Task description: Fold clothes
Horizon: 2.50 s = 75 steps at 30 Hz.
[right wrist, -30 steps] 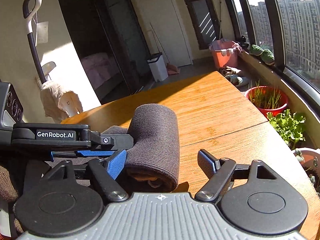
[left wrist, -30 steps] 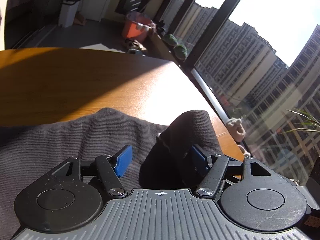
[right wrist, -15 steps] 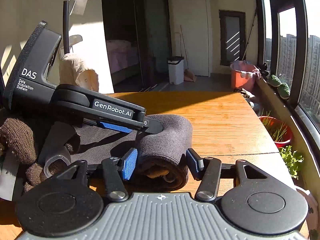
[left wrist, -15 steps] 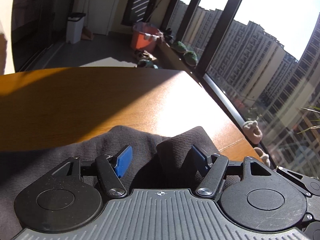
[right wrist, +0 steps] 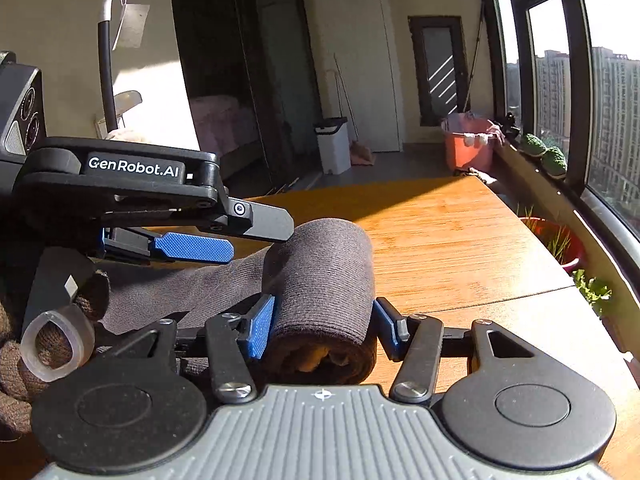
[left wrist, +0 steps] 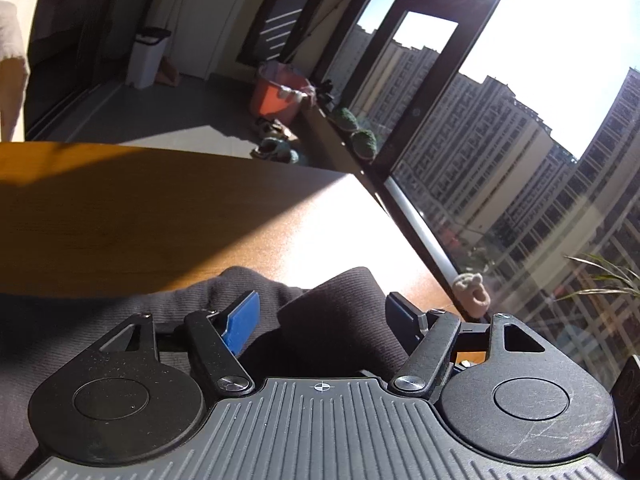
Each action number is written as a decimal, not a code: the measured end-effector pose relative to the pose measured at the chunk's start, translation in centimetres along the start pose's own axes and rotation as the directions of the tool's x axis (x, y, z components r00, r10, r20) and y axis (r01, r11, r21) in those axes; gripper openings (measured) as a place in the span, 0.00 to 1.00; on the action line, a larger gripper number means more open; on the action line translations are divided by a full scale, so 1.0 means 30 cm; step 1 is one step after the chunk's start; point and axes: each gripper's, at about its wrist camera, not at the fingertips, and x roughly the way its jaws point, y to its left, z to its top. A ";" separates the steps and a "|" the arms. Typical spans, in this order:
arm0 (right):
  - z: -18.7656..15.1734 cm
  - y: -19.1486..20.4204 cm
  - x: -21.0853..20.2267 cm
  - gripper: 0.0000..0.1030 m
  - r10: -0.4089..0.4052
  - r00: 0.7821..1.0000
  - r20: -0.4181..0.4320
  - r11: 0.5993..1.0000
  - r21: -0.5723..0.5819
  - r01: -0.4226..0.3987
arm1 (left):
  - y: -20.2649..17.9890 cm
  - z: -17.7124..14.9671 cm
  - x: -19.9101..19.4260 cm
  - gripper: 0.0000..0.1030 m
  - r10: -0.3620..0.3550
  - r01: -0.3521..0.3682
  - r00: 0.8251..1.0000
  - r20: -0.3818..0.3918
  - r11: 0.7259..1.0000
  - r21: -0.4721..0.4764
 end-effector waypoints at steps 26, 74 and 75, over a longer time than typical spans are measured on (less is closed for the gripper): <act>0.001 0.032 0.036 0.51 0.017 1.000 -0.015 0.999 -0.041 -0.018 | 0.057 -0.039 -0.041 0.91 0.017 -0.014 0.999 0.039 0.998 -0.064; -0.012 -0.152 -0.018 0.62 0.060 0.995 0.079 0.993 0.100 -0.068 | 0.012 -0.042 0.050 0.70 0.063 -0.064 0.998 0.028 0.997 0.031; -0.010 -0.148 -0.015 0.62 0.055 0.996 0.073 0.994 0.094 -0.062 | 0.017 -0.035 0.038 0.68 0.062 -0.063 0.998 0.032 0.998 0.019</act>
